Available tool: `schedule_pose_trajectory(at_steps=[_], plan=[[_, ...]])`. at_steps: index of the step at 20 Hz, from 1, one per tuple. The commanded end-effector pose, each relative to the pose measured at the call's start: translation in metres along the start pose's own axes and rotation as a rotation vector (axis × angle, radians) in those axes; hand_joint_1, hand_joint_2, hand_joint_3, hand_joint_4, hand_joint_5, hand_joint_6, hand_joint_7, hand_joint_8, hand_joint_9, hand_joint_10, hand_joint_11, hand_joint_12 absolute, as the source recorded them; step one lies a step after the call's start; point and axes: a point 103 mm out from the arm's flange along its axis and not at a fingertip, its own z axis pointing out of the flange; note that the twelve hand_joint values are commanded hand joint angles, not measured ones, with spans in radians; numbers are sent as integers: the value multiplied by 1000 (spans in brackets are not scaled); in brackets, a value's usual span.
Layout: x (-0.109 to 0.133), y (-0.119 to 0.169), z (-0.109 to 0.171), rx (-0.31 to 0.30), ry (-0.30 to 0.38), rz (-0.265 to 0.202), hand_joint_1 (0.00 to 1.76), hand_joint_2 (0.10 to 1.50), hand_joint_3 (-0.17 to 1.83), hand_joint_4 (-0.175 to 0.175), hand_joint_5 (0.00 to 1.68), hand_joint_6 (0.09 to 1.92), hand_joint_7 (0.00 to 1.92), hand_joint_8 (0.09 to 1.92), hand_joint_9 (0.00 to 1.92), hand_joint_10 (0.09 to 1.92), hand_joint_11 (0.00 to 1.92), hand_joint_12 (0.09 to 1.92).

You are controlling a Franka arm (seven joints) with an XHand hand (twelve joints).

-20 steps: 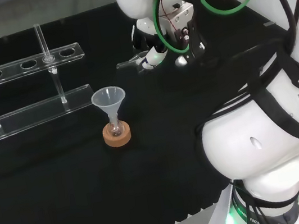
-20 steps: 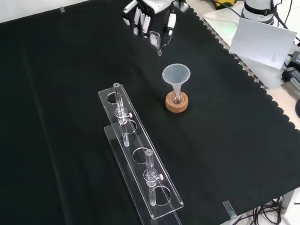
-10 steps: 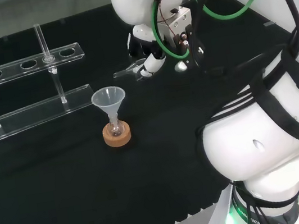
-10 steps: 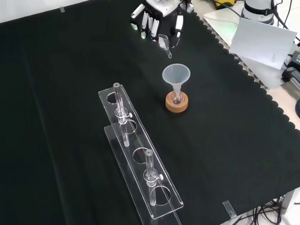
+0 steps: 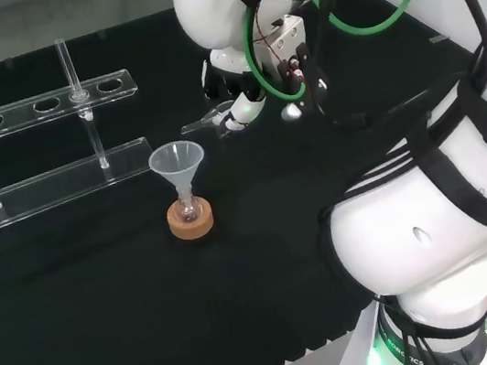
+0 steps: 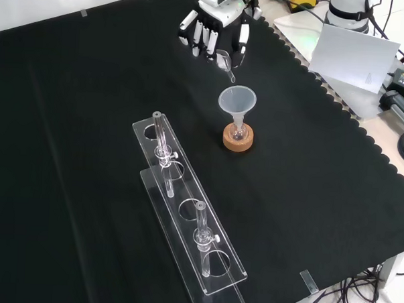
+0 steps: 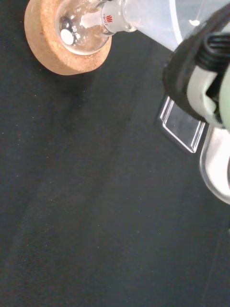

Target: Pour all the NaCl from the weighing funnel into the round-bottom flask.

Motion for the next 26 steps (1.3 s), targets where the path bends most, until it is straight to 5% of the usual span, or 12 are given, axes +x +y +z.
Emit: schedule_pose_trajectory(at_steps=[1, 26], plan=[[7, 3, 0, 4, -21, -18, 1103, 846, 248, 175, 1331, 426, 1595, 129, 1164, 136, 190, 1535], [12, 13, -5, 70, -157, -98, 1102, 841, 258, 175, 1330, 430, 1604, 122, 1162, 132, 184, 1533]])
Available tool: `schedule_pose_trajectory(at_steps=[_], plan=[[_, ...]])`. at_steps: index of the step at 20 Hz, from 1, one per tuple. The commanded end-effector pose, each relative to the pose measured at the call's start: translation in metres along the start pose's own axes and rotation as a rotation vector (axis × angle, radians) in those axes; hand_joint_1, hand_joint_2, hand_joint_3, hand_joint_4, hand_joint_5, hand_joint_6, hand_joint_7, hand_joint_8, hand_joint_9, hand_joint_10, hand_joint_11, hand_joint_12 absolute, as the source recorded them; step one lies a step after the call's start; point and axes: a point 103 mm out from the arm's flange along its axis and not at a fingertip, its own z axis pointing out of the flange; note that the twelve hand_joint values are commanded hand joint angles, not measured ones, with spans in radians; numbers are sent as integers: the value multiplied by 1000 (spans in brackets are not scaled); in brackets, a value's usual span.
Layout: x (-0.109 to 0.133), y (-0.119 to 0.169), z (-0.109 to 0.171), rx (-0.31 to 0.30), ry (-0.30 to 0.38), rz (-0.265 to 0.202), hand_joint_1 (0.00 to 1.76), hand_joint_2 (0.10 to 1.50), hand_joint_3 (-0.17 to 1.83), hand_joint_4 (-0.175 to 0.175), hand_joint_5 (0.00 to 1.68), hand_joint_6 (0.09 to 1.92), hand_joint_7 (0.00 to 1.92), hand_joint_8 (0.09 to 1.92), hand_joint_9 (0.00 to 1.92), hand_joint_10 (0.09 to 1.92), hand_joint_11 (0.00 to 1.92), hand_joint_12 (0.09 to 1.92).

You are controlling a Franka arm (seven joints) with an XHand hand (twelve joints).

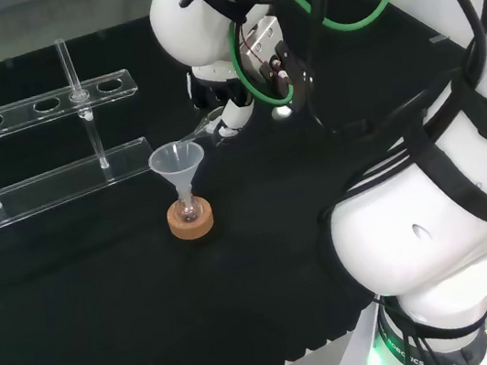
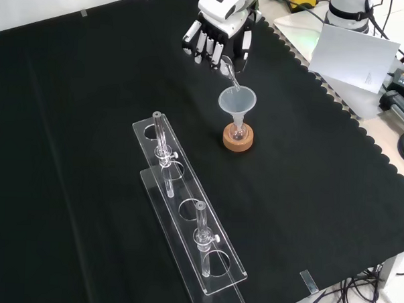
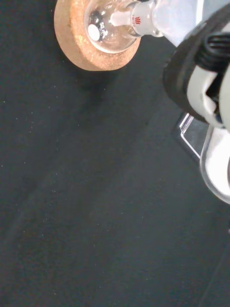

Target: Pour all the NaCl from the weighing funnel into the round-bottom flask.

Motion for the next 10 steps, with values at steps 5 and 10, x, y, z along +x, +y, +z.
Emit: schedule_pose_trajectory(at_steps=[5, 10], plan=[[0, 2, 1, 16, -26, -9, 1102, 840, 260, 175, 1330, 431, 1605, 121, 1161, 131, 181, 1533], [-1, 3, 0, 23, -49, -15, 1102, 839, 263, 175, 1329, 433, 1606, 118, 1157, 128, 173, 1533]])
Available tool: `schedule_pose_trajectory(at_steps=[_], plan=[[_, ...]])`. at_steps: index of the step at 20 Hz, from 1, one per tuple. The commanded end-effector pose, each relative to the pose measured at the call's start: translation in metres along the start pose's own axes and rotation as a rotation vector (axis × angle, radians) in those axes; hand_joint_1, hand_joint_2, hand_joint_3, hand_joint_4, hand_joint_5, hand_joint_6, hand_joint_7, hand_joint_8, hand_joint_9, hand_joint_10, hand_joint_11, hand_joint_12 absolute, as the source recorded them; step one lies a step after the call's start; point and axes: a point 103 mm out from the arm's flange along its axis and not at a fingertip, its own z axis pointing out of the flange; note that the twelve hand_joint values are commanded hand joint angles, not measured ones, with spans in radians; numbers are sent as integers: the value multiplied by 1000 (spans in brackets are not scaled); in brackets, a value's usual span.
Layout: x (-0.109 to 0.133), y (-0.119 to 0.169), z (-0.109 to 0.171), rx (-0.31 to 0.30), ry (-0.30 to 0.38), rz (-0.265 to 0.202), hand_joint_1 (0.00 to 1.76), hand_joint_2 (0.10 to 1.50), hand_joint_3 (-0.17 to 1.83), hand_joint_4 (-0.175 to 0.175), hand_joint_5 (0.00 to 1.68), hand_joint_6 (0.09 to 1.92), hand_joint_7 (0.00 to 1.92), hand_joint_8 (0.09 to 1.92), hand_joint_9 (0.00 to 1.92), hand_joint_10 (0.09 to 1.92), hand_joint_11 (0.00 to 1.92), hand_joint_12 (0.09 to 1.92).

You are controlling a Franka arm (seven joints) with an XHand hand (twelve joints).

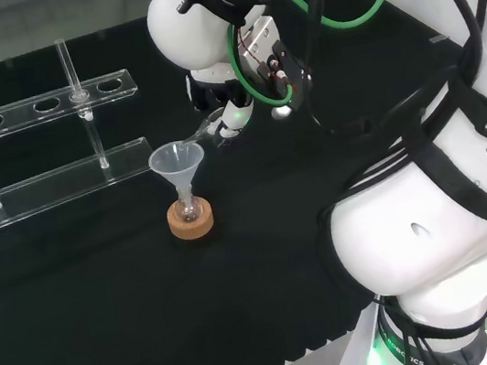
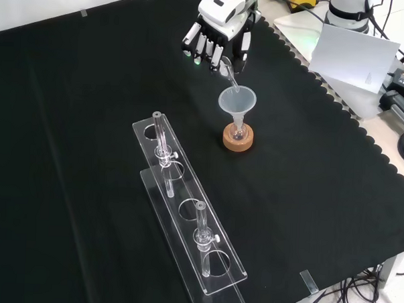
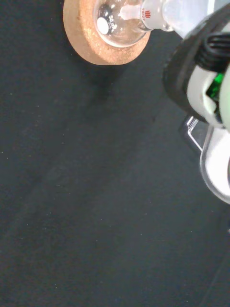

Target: Pour all the NaCl from the weighing funnel into the round-bottom flask.

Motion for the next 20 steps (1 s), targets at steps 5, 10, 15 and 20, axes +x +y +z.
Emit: schedule_pose_trajectory(at_steps=[5, 10, 15, 20], plan=[[-3, 4, -5, -13, -16, -13, 1102, 839, 265, 175, 1328, 435, 1607, 117, 1156, 127, 169, 1534], [-9, 3, -5, -27, 1, -28, 1102, 838, 267, 175, 1327, 438, 1608, 115, 1154, 126, 166, 1535], [-8, 4, -7, -26, -23, -43, 1102, 836, 271, 175, 1326, 440, 1610, 113, 1147, 122, 161, 1536], [-5, 8, -10, -24, -53, -66, 1102, 835, 273, 175, 1326, 442, 1611, 112, 1145, 121, 156, 1536]])
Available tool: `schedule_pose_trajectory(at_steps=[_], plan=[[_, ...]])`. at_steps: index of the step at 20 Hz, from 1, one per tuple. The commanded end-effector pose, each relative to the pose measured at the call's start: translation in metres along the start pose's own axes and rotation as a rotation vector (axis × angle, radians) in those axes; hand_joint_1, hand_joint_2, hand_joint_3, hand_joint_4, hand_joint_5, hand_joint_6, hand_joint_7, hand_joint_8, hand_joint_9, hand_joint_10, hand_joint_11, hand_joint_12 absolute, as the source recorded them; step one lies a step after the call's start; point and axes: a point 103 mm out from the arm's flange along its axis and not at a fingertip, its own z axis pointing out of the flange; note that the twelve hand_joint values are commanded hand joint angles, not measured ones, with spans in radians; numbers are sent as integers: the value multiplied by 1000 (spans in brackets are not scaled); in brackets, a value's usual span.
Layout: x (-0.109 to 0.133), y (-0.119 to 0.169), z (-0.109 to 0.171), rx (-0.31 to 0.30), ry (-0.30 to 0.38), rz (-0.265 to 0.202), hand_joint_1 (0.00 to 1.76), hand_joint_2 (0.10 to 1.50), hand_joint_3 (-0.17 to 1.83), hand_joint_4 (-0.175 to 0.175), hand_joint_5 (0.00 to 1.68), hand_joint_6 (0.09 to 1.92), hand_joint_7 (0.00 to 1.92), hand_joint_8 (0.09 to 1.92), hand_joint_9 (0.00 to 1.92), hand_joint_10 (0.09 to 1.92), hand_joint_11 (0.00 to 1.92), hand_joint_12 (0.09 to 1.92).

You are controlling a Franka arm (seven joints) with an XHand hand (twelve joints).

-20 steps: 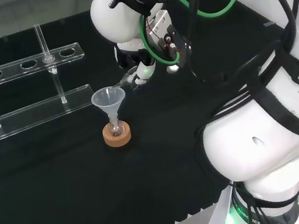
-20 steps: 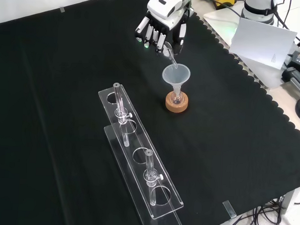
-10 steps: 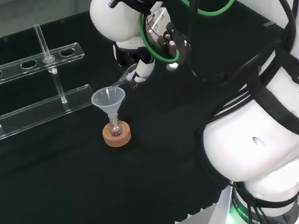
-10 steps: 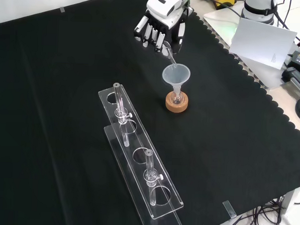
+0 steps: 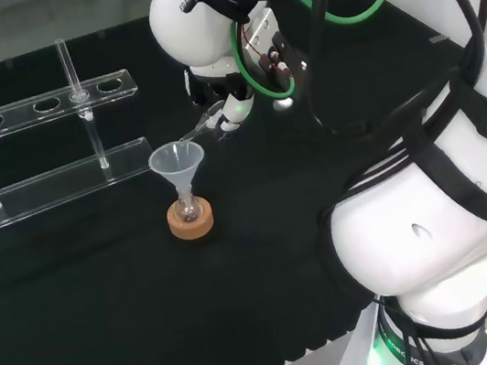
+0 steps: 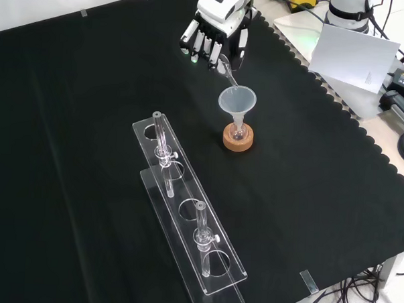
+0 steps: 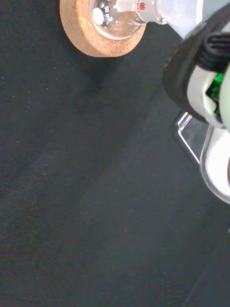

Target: Pour all the NaCl from the weighing funnel into the round-bottom flask.

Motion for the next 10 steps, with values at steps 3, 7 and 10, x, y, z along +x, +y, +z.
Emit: schedule_pose_trajectory(at_steps=[3, 7, 10], plan=[[5, 7, -4, -4, -19, -26, 1102, 835, 275, 175, 1325, 443, 1612, 111, 1144, 120, 154, 1537], [7, 10, -5, 15, -53, -41, 1102, 834, 277, 175, 1325, 444, 1614, 110, 1143, 120, 152, 1538], [9, 11, -6, 21, -70, -50, 1102, 833, 278, 175, 1325, 445, 1615, 110, 1143, 119, 151, 1538]])
